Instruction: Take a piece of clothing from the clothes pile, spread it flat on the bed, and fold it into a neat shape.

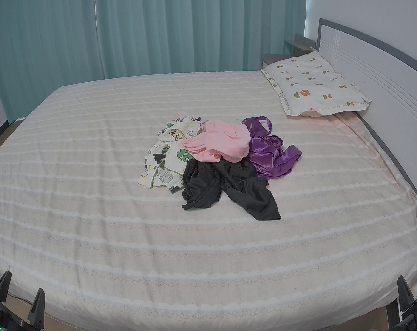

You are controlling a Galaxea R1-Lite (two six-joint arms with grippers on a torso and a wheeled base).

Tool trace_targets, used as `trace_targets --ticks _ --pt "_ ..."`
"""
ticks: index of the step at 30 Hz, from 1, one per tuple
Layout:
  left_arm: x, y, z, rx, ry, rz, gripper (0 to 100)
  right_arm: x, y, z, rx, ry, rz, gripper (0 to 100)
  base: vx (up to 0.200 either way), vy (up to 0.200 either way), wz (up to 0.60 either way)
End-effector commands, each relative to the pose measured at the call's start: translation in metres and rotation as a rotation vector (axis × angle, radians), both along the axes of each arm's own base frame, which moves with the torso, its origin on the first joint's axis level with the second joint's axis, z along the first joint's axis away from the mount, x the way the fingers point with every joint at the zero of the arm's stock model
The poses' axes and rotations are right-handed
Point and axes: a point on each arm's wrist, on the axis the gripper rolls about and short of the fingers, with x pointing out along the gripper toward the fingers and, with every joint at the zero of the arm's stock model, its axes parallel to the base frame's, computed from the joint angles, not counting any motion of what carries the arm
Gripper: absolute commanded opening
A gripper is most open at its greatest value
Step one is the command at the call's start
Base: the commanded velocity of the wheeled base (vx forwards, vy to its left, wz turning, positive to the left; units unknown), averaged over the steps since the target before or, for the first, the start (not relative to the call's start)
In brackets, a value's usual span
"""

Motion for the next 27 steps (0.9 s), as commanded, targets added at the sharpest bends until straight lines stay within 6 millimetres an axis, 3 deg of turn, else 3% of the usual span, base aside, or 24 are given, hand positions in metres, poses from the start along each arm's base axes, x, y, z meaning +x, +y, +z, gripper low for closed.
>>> trace_targets --ticks 1,2,5,9,10,13,14,15,16,18,21,22,23,27 --pt "0.000 0.000 -0.005 -0.001 0.004 0.000 100 -0.005 0.000 0.022 0.014 -0.077 -0.002 100 0.000 0.000 0.00" --pt "0.000 0.000 -0.005 -0.001 0.003 0.000 100 -0.009 0.001 0.061 0.045 -0.124 -0.003 100 0.000 0.000 0.00" --pt "0.000 0.000 -0.005 -0.001 0.004 0.000 100 0.002 0.001 0.076 0.048 -0.056 0.013 100 0.000 0.000 0.00" --pt "0.000 0.000 -0.005 -0.002 0.004 -0.001 100 0.035 0.002 0.073 0.062 0.161 0.083 100 0.000 0.000 0.00" --pt "0.000 0.000 -0.005 -0.002 0.004 -0.001 100 0.035 0.002 0.073 0.062 0.161 0.083 100 0.000 0.000 0.00" --pt "0.000 0.000 -0.005 -0.001 0.004 0.000 100 0.076 0.005 0.077 0.183 0.321 0.124 100 0.000 0.000 0.00" --pt "0.000 0.000 -0.005 -0.001 0.004 0.000 100 0.080 0.005 0.077 0.188 0.330 0.130 100 0.000 0.000 0.00" --pt "0.000 0.000 -0.005 -0.001 0.004 -0.001 100 0.099 0.009 0.078 0.213 0.371 0.157 100 0.000 0.000 0.00" --pt "0.000 0.000 -0.005 -0.001 0.004 -0.001 100 0.099 0.009 0.078 0.213 0.371 0.157 100 0.000 0.000 0.00" --pt "0.000 0.000 -0.005 -0.001 0.004 -0.001 100 0.137 0.018 0.075 0.240 0.432 0.195 100 0.000 0.000 0.00" --pt "0.000 0.000 -0.005 -0.001 0.004 -0.001 100 0.174 0.031 0.068 0.279 0.489 0.219 100 0.000 0.000 0.00" --pt "0.000 0.000 -0.005 -0.001 0.004 -0.001 100 0.174 0.031 0.068 0.279 0.489 0.219 100 0.000 0.000 0.00" --pt "0.000 0.000 -0.005 -0.001 0.004 -0.001 100 0.201 0.041 0.063 0.321 0.521 0.232 100 0.000 0.000 0.00" --pt "0.000 0.000 -0.005 0.004 0.003 -0.001 100 0.249 0.062 0.049 0.390 0.571 0.232 100 0.000 0.000 0.00"
